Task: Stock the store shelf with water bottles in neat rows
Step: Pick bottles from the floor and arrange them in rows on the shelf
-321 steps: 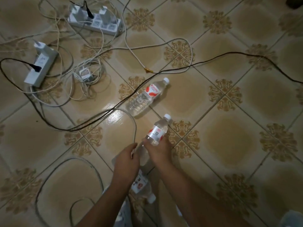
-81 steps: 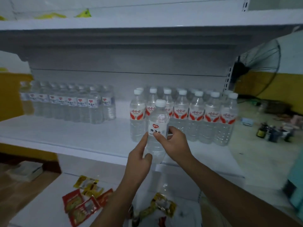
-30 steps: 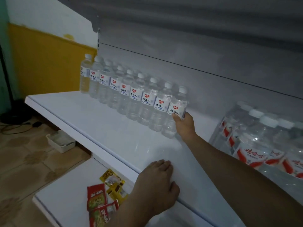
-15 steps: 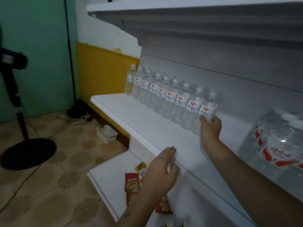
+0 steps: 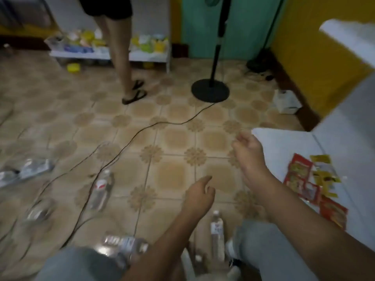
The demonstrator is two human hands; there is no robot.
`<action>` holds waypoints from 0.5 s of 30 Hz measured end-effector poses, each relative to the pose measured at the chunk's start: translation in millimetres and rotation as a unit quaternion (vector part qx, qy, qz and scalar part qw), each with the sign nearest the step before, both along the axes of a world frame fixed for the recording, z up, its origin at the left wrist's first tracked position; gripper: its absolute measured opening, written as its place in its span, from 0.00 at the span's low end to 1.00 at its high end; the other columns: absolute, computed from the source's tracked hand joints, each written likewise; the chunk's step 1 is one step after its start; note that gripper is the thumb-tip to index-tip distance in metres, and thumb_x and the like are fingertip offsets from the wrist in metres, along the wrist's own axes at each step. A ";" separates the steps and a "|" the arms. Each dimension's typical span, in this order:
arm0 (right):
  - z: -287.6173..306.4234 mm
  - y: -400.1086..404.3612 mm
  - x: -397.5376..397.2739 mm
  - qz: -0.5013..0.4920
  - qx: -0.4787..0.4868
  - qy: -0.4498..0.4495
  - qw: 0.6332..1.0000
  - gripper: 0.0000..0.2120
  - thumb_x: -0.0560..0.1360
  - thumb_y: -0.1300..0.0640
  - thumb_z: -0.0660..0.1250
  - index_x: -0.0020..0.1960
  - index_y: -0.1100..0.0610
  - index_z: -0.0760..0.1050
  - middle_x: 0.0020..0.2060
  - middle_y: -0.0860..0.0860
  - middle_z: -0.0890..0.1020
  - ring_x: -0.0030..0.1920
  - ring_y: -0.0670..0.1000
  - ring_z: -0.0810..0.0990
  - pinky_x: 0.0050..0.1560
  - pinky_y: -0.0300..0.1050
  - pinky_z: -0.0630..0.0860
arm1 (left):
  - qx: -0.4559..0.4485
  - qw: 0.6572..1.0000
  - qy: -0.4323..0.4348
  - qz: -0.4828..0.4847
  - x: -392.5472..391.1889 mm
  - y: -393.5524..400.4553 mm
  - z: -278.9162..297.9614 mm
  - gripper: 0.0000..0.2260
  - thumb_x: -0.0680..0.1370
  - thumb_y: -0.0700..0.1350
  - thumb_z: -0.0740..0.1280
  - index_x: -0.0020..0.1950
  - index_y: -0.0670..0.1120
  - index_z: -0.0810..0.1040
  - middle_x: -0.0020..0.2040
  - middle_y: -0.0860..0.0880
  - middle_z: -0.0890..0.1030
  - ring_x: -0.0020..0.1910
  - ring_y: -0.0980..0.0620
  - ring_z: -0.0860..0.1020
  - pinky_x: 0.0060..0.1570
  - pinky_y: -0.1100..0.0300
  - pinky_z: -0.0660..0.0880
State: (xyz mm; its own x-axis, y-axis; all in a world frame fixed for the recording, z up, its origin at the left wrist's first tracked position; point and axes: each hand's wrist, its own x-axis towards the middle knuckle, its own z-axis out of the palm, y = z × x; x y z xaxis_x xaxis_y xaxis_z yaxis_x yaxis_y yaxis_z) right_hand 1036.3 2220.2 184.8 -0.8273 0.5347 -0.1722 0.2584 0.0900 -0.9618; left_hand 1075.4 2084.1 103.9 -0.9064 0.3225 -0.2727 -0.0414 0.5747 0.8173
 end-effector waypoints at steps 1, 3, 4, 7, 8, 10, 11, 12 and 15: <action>-23.0 -18.0 -2.1 0.025 -0.012 -0.029 0.999 0.21 0.78 0.61 0.63 0.70 0.54 0.70 0.64 0.49 0.75 0.58 0.47 0.74 0.65 0.49 0.72 | -0.018 0.999 -0.029 0.026 7.6 -20.5 -17.1 0.21 0.80 0.44 0.57 0.74 0.47 0.66 0.72 0.49 0.69 0.71 0.51 0.67 0.68 0.59 0.64; -62.0 -49.6 -1.7 0.076 -0.025 -0.083 0.993 0.20 0.78 0.61 0.63 0.70 0.55 0.70 0.64 0.50 0.75 0.56 0.48 0.74 0.63 0.48 0.73 | -0.045 0.994 -0.078 0.066 23.7 -53.1 -46.0 0.21 0.80 0.44 0.57 0.74 0.46 0.65 0.72 0.48 0.69 0.70 0.50 0.67 0.68 0.57 0.65; -80.1 -61.6 0.5 0.101 -0.022 -0.109 0.989 0.19 0.79 0.61 0.63 0.70 0.56 0.70 0.63 0.50 0.75 0.55 0.49 0.74 0.60 0.47 0.73 | -0.055 0.990 -0.097 0.083 30.2 -64.7 -57.9 0.21 0.80 0.44 0.57 0.74 0.46 0.65 0.72 0.48 0.69 0.70 0.49 0.67 0.68 0.57 0.64; -128.6 -87.8 5.7 0.180 -0.015 -0.174 0.968 0.19 0.80 0.61 0.63 0.70 0.57 0.70 0.64 0.51 0.74 0.57 0.50 0.74 0.58 0.46 0.72 | -0.068 0.976 -0.147 0.145 43.7 -84.7 -85.2 0.21 0.80 0.43 0.57 0.74 0.45 0.65 0.72 0.46 0.69 0.71 0.49 0.67 0.67 0.58 0.64; -143.6 -95.4 7.6 0.200 -0.010 -0.197 0.960 0.19 0.80 0.61 0.63 0.70 0.57 0.70 0.64 0.51 0.74 0.59 0.51 0.74 0.58 0.46 0.73 | -0.070 0.972 -0.161 0.155 46.5 -88.2 -92.0 0.21 0.80 0.43 0.57 0.74 0.44 0.65 0.72 0.46 0.68 0.71 0.48 0.67 0.68 0.59 0.63; -172.8 -109.2 10.0 0.244 0.013 -0.240 0.940 0.18 0.79 0.61 0.64 0.69 0.56 0.71 0.65 0.51 0.75 0.61 0.53 0.75 0.61 0.49 0.74 | -0.073 0.966 -0.182 0.168 49.7 -94.0 -104.3 0.21 0.80 0.43 0.57 0.74 0.44 0.65 0.73 0.46 0.67 0.71 0.49 0.66 0.68 0.60 0.62; -186.1 -115.6 11.1 0.274 0.033 -0.254 0.927 0.18 0.78 0.61 0.64 0.68 0.55 0.71 0.65 0.51 0.75 0.61 0.52 0.75 0.62 0.50 0.74 | -0.073 0.962 -0.194 0.177 50.0 -97.0 -110.8 0.22 0.80 0.43 0.57 0.74 0.44 0.64 0.73 0.46 0.67 0.72 0.49 0.65 0.68 0.60 0.62; -197.6 -122.3 12.0 0.307 0.053 -0.263 0.913 0.18 0.78 0.61 0.64 0.67 0.54 0.71 0.64 0.50 0.75 0.61 0.51 0.75 0.62 0.49 0.74 | -0.074 0.957 -0.204 0.194 50.0 -100.5 -117.5 0.22 0.80 0.43 0.57 0.74 0.44 0.64 0.73 0.46 0.67 0.72 0.49 0.65 0.68 0.59 0.62; -228.2 -147.6 12.1 0.396 0.095 -0.269 0.873 0.17 0.79 0.61 0.63 0.67 0.53 0.71 0.64 0.49 0.74 0.62 0.49 0.73 0.59 0.42 0.70 | -0.067 0.932 -0.216 0.282 47.6 -118.7 -133.5 0.22 0.80 0.43 0.57 0.74 0.46 0.64 0.72 0.46 0.68 0.70 0.48 0.67 0.67 0.58 0.64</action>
State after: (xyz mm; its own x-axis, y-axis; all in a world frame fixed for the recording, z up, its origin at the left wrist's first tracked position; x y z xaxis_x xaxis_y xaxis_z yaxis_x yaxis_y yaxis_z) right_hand 1048.4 2072.5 -43.4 -0.7768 -0.1069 -0.6207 0.4527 0.5904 -0.6682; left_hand 1123.0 1965.4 -29.5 -0.7177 -0.2346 -0.6557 -0.6766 0.4580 0.5767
